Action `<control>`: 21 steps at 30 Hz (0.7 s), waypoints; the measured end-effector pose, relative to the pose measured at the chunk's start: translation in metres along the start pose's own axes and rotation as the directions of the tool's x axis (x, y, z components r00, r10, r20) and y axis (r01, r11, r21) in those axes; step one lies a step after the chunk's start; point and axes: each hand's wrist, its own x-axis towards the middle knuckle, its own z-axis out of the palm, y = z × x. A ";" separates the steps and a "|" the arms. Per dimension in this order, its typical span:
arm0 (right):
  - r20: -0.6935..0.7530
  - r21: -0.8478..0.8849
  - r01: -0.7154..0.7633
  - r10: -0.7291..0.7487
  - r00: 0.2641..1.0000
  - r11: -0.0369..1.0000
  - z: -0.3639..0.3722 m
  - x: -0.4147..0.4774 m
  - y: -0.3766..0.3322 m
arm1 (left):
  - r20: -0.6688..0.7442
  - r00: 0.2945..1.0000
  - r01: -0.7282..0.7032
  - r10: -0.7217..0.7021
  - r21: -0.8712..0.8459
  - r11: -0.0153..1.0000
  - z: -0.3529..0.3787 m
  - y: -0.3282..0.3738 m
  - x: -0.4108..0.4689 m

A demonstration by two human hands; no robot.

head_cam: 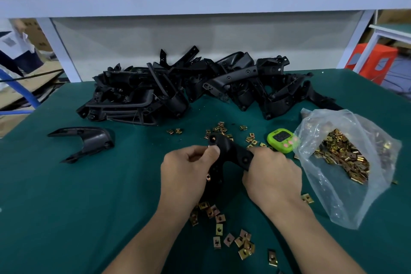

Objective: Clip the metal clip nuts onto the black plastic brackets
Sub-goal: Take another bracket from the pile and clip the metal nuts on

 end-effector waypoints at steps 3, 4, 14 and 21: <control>-0.007 0.011 -0.007 0.007 1.000 1.000 0.001 -0.001 -0.004 | -0.027 0.985 -0.163 0.170 0.173 0.971 0.006 0.004 -0.012; -0.007 0.019 -0.003 0.003 1.000 1.000 0.001 -0.002 -0.005 | -0.032 0.978 -0.196 0.207 0.208 0.958 0.007 0.004 -0.014; 0.024 0.141 -0.010 0.006 1.000 0.990 0.004 -0.001 -0.002 | -0.035 0.909 -0.391 0.415 0.272 0.879 0.000 -0.001 -0.009; 0.032 0.197 -0.096 0.092 0.995 0.976 0.011 0.011 0.011 | -0.079 0.992 -0.078 0.097 0.220 0.972 -0.041 -0.011 0.030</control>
